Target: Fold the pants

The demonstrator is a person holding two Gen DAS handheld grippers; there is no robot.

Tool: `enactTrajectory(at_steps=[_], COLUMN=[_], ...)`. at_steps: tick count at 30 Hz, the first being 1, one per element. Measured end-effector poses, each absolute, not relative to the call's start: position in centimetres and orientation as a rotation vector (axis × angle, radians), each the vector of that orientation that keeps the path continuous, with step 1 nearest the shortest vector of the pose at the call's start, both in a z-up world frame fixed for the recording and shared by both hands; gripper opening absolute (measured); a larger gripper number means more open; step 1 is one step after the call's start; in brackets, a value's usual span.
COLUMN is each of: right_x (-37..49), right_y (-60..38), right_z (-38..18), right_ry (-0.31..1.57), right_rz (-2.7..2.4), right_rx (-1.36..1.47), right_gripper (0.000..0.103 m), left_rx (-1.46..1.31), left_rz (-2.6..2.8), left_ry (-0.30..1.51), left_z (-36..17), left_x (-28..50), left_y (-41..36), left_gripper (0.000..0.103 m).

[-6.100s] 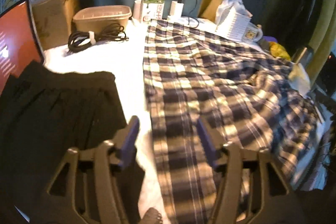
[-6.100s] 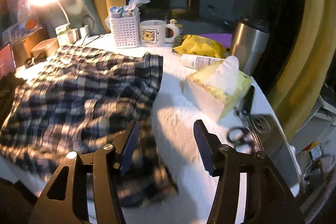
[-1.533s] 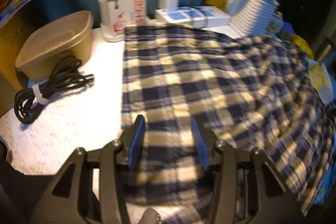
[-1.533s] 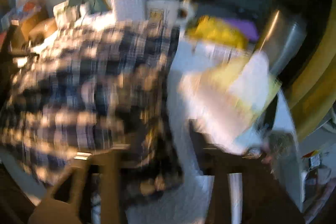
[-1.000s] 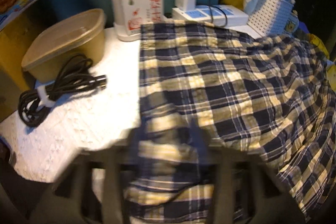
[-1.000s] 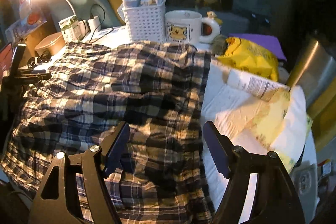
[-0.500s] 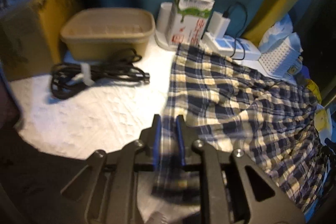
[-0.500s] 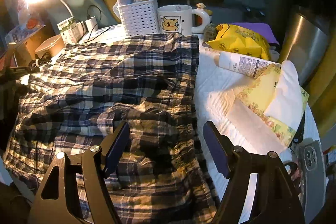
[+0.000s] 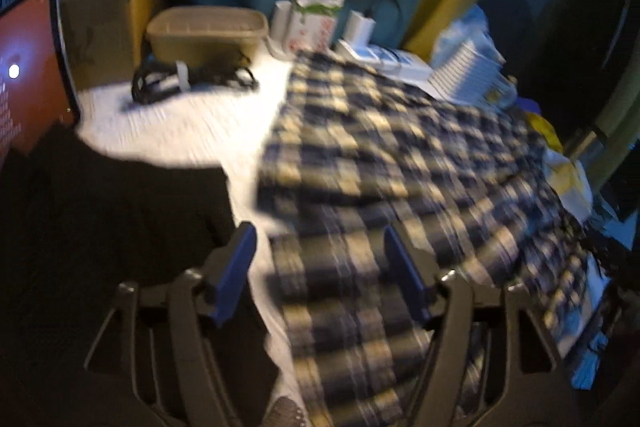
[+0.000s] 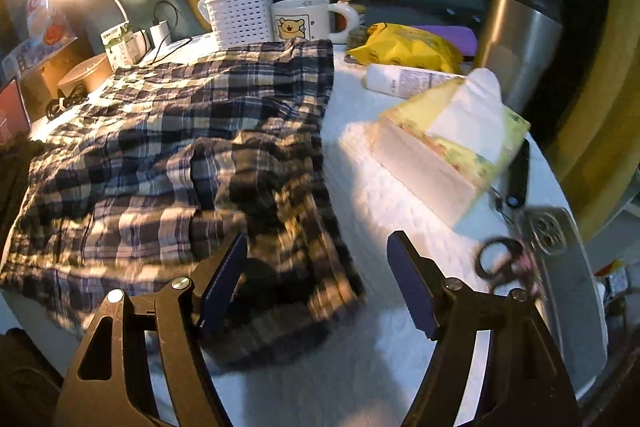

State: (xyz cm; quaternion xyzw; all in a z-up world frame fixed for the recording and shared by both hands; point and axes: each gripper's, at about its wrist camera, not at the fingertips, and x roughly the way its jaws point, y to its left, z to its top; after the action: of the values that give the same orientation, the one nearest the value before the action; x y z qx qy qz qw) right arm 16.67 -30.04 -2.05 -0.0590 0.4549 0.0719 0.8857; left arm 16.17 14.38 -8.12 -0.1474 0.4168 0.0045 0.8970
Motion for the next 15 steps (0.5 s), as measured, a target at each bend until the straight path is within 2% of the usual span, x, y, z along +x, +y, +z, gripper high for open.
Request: enactTrajectory(at_steps=[15], right_x=[10.6], right_y=[-28.6], right_z=[-1.2], right_ry=[0.899], right_rz=[0.190], right_rx=[-0.135], right_gripper=[0.076], left_rx=[-0.240], left_rz=[-0.115], left_ry=[0.820], left_z=[-9.1], left_x=[4.9], left_y=[7.6], left_gripper=[0.071])
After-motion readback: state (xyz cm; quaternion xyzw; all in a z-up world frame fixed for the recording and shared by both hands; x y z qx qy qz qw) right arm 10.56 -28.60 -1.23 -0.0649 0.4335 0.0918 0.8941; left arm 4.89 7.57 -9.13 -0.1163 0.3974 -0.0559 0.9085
